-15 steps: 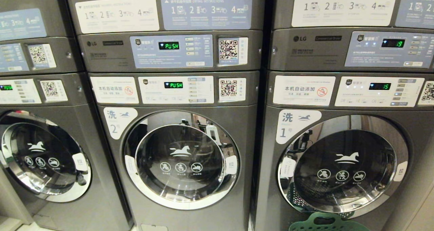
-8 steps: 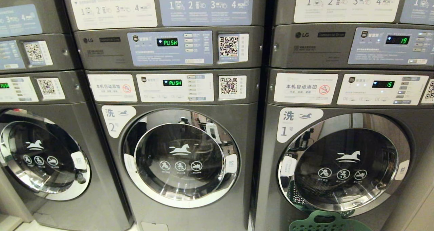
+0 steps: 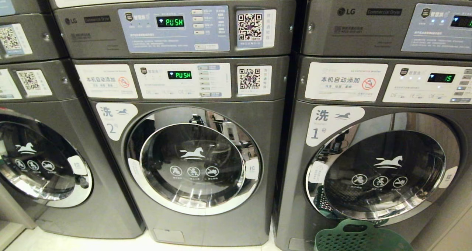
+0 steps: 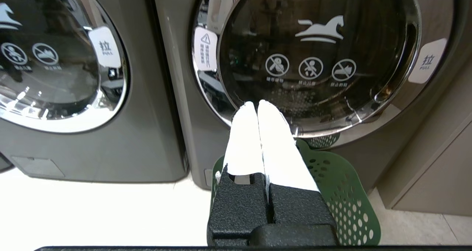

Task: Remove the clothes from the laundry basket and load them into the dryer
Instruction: Take the clothes out of the basket

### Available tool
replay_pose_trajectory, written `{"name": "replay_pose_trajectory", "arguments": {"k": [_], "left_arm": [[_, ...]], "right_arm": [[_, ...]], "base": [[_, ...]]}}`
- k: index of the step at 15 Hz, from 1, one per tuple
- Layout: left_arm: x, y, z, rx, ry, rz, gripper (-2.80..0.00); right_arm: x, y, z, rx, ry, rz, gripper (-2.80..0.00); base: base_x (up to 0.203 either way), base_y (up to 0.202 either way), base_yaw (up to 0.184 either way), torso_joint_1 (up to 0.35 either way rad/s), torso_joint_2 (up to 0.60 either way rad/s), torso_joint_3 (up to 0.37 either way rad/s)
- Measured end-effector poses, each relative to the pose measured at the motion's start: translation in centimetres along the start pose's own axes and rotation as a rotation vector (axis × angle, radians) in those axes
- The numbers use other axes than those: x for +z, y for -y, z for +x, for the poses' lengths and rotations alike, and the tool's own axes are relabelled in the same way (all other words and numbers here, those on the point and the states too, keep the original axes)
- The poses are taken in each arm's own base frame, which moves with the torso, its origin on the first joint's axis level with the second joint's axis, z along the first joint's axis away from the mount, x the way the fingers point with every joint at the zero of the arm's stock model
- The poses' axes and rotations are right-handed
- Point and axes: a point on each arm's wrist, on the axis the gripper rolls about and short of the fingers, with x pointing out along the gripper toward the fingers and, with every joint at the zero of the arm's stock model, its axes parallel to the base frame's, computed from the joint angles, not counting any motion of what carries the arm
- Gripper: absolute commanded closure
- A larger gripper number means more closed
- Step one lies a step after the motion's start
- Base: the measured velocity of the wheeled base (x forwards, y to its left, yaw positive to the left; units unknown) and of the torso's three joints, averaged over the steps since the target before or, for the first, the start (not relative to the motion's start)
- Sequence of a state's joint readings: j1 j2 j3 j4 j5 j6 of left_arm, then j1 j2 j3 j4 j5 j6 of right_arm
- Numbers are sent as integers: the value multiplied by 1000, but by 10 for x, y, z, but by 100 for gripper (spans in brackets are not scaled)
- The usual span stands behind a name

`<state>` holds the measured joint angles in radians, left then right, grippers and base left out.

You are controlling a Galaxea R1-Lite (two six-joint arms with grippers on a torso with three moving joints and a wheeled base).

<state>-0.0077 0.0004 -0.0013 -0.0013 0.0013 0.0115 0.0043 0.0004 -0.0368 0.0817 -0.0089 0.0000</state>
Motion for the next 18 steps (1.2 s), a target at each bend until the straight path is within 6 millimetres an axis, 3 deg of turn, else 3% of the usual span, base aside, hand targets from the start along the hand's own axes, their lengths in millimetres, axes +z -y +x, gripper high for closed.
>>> {"name": "replay_pose_trajectory", "arguments": {"k": [18], "left_arm": [[0,0,0,0,2,-4,0]], "right_arm": [[0,0,0,0,-1,7,0]], "base": [[0,0,0,3,2,-198]]}}
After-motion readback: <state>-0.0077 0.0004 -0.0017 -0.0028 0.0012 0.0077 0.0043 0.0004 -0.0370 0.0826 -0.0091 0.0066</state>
